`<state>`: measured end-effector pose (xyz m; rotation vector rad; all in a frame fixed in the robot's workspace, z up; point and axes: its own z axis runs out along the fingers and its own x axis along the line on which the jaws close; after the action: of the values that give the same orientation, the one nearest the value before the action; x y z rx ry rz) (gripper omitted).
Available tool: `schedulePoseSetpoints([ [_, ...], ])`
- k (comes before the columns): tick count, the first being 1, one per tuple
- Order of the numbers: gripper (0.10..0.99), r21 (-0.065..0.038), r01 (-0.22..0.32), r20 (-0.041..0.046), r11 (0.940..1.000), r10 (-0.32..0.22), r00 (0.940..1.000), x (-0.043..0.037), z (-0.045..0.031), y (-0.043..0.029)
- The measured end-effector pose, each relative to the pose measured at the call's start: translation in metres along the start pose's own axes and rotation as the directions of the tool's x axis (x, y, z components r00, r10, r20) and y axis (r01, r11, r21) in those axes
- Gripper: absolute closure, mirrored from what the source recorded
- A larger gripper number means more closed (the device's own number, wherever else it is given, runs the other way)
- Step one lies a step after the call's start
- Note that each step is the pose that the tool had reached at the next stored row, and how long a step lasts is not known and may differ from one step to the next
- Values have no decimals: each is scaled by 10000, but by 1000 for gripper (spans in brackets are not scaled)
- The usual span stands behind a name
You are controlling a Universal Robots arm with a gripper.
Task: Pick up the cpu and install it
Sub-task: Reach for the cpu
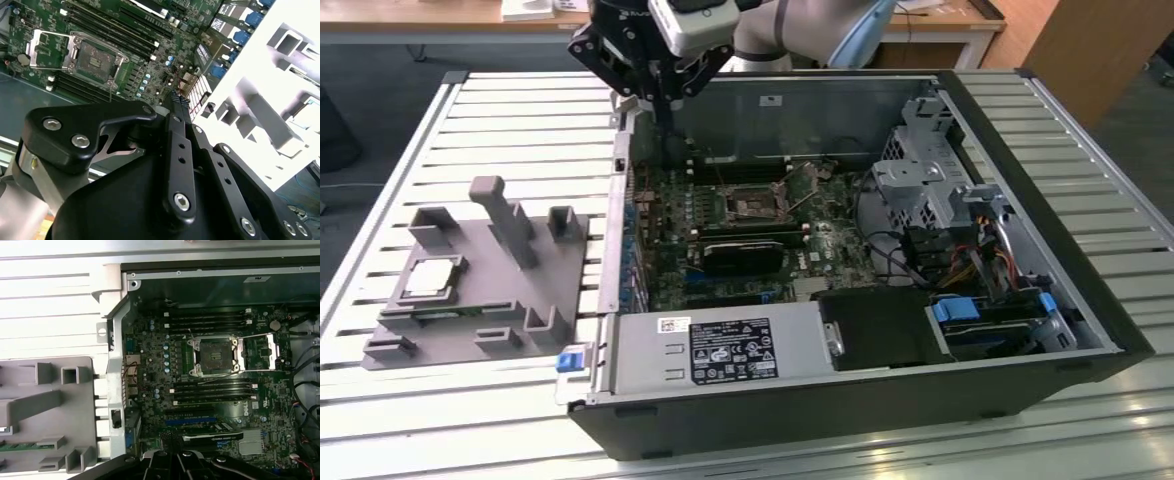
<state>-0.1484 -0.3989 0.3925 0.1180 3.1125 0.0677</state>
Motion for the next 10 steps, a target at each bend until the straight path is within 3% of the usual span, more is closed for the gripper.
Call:
schedulePoseSetpoints([
  [10,980,0,0,0,10000,0,10000,144,5,-11],
])
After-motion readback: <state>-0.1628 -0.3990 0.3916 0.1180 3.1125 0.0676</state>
